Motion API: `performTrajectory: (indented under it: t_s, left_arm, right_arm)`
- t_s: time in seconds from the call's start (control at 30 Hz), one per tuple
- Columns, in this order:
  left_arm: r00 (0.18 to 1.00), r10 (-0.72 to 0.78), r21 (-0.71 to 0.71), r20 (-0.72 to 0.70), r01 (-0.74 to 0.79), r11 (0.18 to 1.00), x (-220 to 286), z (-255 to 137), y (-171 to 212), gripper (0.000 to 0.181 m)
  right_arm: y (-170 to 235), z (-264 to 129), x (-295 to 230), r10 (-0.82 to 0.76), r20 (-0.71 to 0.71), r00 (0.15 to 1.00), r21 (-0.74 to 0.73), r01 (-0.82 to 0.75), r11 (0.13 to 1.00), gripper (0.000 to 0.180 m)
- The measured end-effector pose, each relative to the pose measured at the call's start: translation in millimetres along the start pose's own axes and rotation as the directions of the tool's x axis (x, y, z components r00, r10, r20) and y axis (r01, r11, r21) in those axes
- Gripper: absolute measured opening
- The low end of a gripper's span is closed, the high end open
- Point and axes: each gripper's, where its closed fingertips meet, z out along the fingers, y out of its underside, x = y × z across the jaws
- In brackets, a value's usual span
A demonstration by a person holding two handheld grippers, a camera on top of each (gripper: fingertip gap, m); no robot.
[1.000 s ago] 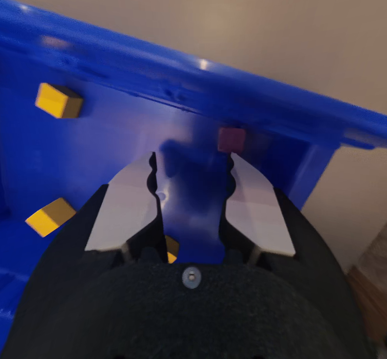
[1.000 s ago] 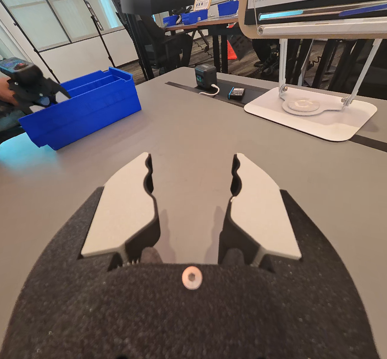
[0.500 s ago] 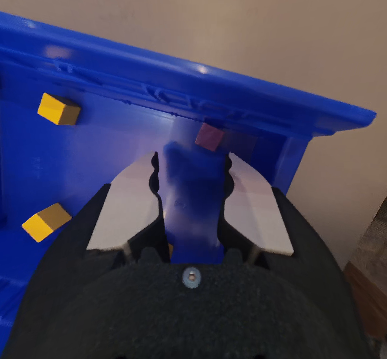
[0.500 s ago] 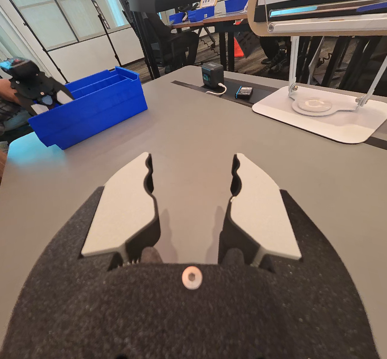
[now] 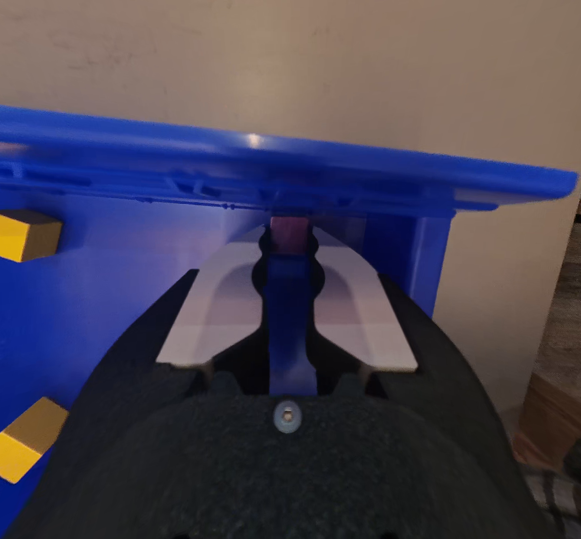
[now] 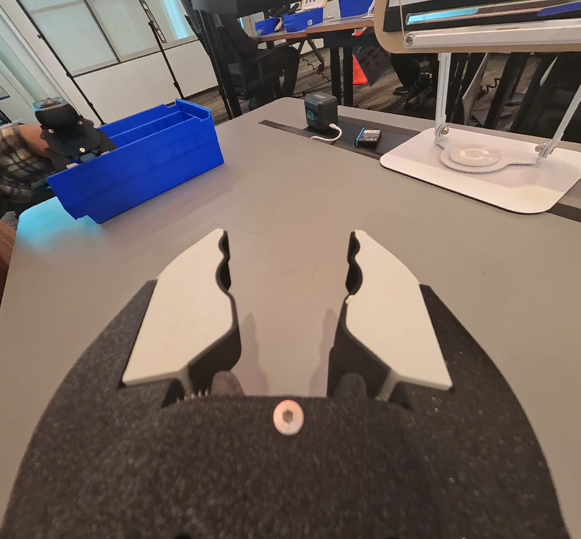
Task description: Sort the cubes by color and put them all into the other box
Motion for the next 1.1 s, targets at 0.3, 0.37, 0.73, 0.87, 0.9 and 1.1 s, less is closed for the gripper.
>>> performTrajectory:
  t_s: [0.3, 0.37, 0.73, 0.87, 0.9, 1.1]
  left_arm:
    - [0.93, -0.149, 0.379, 0.336, 0.011, 0.925, -41, -94, -40, 0.022]
    - [0.88, -0.187, 0.479, 0.436, -0.051, 0.876, -44, -127, -68, 0.022]
    - [0.851, -0.131, 0.805, 0.509, -0.417, 0.422, 26, -145, -304, 0.022]
    - [0.896, -0.049, 0.87, 0.442, -0.414, 0.268, 39, -108, -357, 0.022]
    - [0.904, -0.034, 0.88, 0.425, -0.404, 0.248, 39, -99, -365, 0.022]
    - [0.924, 0.046, 0.9, 0.378, -0.379, 0.214, 41, -53, -393, 0.022]
  right_arm:
    - [-12, -7, -11, 0.083, 0.06, 0.995, 0.058, -0.087, 0.995, 0.07]
    - [-16, -5, -20, 0.141, 0.112, 0.984, 0.066, -0.149, 0.987, 0.069]
    - [-64, 6, -134, 0.559, 0.695, 0.452, -0.194, -0.63, 0.752, 0.066]
    - [-70, -1, -146, 0.643, 0.731, 0.229, -0.337, -0.697, 0.632, 0.061]
    - [-68, -3, -146, 0.653, 0.728, 0.211, -0.353, -0.701, 0.62, 0.06]
    - [-52, -8, -143, 0.705, 0.674, 0.221, -0.398, -0.695, 0.598, 0.058]
